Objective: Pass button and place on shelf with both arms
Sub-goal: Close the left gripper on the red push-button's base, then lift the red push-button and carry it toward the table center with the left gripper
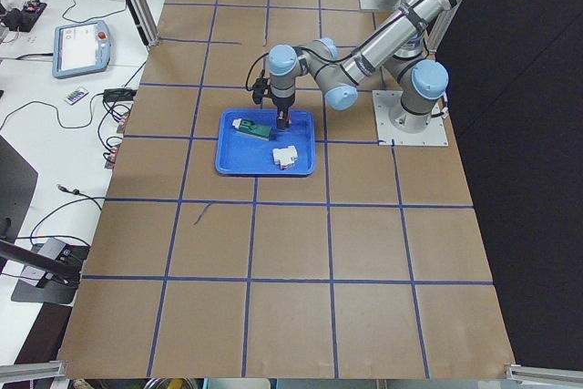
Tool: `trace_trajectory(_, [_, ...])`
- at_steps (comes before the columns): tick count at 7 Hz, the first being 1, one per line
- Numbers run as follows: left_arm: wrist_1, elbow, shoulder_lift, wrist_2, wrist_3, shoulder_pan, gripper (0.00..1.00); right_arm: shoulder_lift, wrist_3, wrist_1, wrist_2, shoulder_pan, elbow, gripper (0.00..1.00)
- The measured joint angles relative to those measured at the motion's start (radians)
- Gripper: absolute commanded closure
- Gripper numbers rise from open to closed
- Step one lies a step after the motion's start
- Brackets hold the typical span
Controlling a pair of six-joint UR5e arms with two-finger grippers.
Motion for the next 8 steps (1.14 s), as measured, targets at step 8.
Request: trace_trajectory(8, [-0.288, 0.157, 0.091, -0.045, -0.119, -0.022, 1.00, 0.000, 0.000, -0.001, 0.000, 0.000, 0.000, 0.00])
